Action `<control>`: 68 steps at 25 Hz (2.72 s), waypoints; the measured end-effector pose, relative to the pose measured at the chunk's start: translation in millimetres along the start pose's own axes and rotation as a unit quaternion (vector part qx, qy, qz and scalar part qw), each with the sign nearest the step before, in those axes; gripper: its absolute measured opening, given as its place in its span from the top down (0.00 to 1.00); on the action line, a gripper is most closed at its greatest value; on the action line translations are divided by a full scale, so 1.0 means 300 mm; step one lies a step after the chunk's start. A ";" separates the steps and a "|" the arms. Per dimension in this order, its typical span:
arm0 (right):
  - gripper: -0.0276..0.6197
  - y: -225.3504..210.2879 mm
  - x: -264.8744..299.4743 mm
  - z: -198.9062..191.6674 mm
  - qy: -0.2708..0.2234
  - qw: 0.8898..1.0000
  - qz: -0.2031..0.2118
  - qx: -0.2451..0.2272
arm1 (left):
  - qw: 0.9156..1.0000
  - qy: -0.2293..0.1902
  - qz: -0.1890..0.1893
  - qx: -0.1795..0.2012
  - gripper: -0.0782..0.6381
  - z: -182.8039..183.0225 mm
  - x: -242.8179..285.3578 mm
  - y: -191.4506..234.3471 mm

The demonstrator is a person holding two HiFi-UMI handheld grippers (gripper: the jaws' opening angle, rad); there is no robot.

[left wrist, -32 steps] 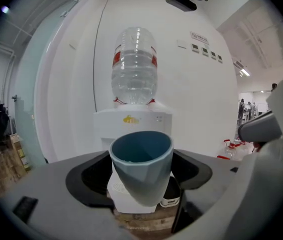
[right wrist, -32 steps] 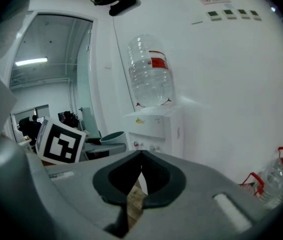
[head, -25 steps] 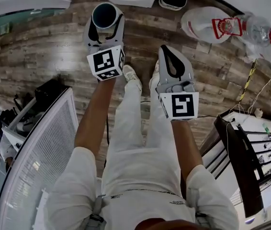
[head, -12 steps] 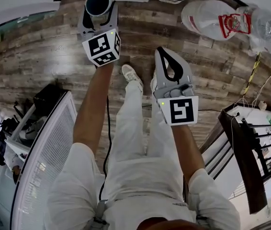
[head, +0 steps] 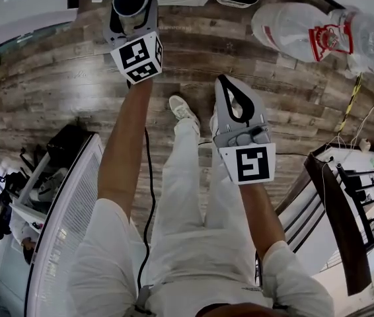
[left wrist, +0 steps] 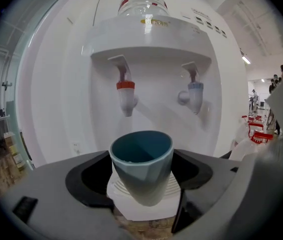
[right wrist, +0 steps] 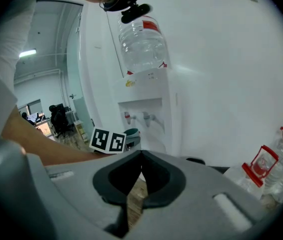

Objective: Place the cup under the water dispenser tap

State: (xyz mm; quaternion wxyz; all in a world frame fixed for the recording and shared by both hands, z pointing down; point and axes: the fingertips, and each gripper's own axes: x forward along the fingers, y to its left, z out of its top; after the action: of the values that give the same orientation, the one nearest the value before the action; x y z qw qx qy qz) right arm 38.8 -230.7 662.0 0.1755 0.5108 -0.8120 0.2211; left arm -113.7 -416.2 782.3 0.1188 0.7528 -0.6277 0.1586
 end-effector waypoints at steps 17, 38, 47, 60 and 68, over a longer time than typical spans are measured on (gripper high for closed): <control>0.96 0.013 0.036 -0.070 0.024 1.000 0.002 0.017 | 0.999 -0.032 0.027 -0.024 0.38 -0.047 0.107 0.062; 0.96 0.020 0.008 -0.032 0.011 1.000 0.005 0.010 | 1.000 0.012 -0.008 0.013 0.30 -0.047 0.051 0.039; 0.96 0.024 -0.089 0.034 -0.003 1.000 -0.006 0.005 | 1.000 0.003 0.001 0.014 0.30 0.071 -0.099 0.038; 0.96 0.070 -0.328 0.216 -0.046 0.999 -0.018 -0.005 | 0.998 -0.054 -0.010 -0.034 0.32 0.492 -0.463 -0.017; 0.96 0.153 -0.491 0.394 -0.068 0.997 -0.017 -0.013 | 0.996 -0.064 -0.039 -0.040 0.38 0.732 -0.746 -0.050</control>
State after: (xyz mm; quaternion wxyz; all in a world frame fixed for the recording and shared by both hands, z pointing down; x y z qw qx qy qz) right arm 51.7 -166.2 479.2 0.1304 0.5361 -0.8160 0.1725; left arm -115.4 -293.3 493.5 0.1151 0.7798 -0.6101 0.0802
